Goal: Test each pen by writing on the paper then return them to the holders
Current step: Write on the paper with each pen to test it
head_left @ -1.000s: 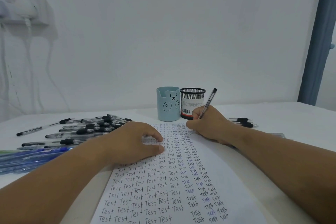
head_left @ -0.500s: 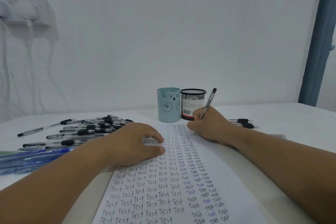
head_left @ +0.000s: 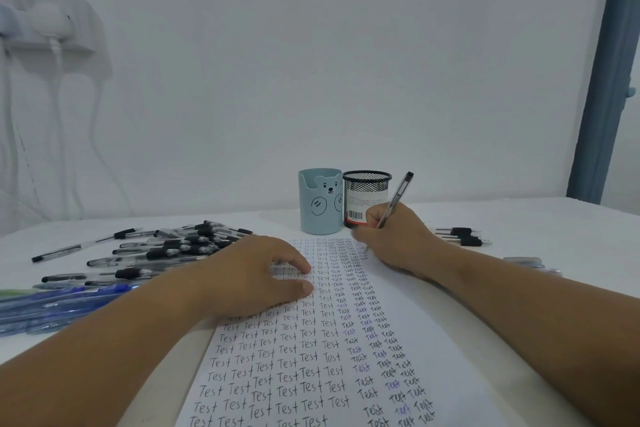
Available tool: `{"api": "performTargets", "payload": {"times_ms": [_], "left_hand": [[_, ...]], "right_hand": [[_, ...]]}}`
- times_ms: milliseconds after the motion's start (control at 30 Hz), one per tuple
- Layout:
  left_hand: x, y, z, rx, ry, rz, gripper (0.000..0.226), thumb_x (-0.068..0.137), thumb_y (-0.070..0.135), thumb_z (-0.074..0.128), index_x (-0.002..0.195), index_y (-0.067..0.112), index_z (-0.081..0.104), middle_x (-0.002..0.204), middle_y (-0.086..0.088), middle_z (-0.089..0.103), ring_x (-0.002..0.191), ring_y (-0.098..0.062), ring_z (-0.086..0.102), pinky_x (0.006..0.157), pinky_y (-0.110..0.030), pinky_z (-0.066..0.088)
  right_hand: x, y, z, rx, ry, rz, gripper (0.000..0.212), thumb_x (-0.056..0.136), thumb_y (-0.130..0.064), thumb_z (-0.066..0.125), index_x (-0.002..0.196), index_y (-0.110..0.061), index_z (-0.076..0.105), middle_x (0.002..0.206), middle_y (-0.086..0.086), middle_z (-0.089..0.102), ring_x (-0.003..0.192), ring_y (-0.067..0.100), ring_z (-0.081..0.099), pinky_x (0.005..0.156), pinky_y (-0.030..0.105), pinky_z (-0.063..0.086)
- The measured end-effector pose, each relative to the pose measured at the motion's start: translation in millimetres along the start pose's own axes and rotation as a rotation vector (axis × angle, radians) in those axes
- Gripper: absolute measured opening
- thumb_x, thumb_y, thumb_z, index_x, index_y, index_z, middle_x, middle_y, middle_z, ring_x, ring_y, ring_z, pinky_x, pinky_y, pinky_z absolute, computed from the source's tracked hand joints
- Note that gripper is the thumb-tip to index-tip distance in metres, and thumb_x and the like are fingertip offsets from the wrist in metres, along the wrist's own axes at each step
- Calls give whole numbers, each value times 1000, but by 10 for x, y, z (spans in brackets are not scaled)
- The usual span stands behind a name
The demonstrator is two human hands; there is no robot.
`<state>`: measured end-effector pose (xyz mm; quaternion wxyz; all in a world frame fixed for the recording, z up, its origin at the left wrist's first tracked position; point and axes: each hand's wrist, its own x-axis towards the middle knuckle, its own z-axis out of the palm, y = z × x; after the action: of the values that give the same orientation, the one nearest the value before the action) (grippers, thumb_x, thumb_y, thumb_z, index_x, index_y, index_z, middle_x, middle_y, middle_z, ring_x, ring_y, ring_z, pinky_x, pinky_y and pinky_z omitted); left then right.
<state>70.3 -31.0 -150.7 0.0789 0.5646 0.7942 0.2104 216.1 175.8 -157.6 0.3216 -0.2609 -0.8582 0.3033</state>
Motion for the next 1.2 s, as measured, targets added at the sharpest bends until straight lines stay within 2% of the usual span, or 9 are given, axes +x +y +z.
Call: {"api": "performTargets", "payload": {"times_ms": [100, 200, 300, 367, 467, 567, 700, 1033, 1200], "left_hand": [[7, -9, -4, -3, -1, 2, 33, 83, 61, 70, 113, 47, 68, 135, 30, 54, 130, 3, 44, 117, -31, 32], [13, -19, -3, -11, 2, 2, 33, 82, 62, 70, 112, 48, 68, 133, 31, 54, 130, 5, 45, 117, -31, 32], [15, -18, 0, -15, 7, 4, 32, 83, 61, 70, 112, 48, 68, 131, 32, 55, 128, 6, 45, 115, -28, 33], [14, -12, -1, -12, 6, 4, 32, 83, 61, 70, 113, 47, 68, 132, 32, 54, 128, 7, 45, 114, -27, 32], [11, -10, 0, -14, 7, -1, 32, 82, 61, 70, 112, 48, 68, 133, 31, 54, 129, 6, 45, 115, -28, 32], [0, 3, 4, -14, 6, -6, 32, 83, 61, 70, 112, 48, 68, 133, 31, 53, 128, 6, 44, 112, -24, 31], [-14, 18, -1, -18, 0, -11, 32, 83, 61, 70, 112, 48, 68, 133, 30, 53, 128, 6, 44, 111, -24, 31], [-37, 55, 13, -19, 49, 19, 27, 86, 57, 70, 110, 45, 69, 126, 32, 57, 123, 9, 47, 111, -25, 33], [-32, 69, 16, -19, 55, 47, 28, 85, 57, 69, 110, 45, 69, 124, 33, 58, 120, 13, 47, 104, -20, 31]], "right_hand": [[-15, -141, -52, 1, -2, -75, 59, 100, -57, 42, 60, -14, 40, 54, 0, 45, 51, 14, 40, 54, 24, 37], [-20, -253, -121, -87, 54, -164, 54, 100, -51, 48, 60, -16, 37, 47, -11, 38, 44, 7, 37, 49, 17, 31], [-58, -246, -187, -48, 79, -231, 29, 94, -49, 61, 95, -22, 52, 44, -8, 53, 45, 0, 53, 46, 14, 37], [-85, -204, -197, -67, 74, -255, 29, 96, -49, 56, 111, -25, 55, 49, -2, 60, 49, 6, 57, 54, 25, 46], [-109, -170, -163, -113, 114, -338, 18, 103, -37, 51, 102, -23, 63, 51, -7, 55, 53, 11, 56, 59, 33, 48], [-105, -168, -142, -119, 111, -371, 20, 105, -23, 50, 90, -17, 60, 58, -11, 50, 52, 3, 49, 51, 18, 36], [-103, -141, -127, -224, 23, -351, 21, 105, -32, 47, 88, -24, 56, 66, -8, 54, 57, 9, 44, 56, 28, 36], [-57, -78, -282, -292, -129, -278, 18, 105, -29, 46, 91, -24, 57, 68, -8, 57, 55, 3, 46, 55, 16, 36], [26, 122, -614, -405, -134, -191, 10, 95, -19, 66, 95, -29, 68, 90, -12, 58, 75, 9, 56, 65, 14, 40]]}}
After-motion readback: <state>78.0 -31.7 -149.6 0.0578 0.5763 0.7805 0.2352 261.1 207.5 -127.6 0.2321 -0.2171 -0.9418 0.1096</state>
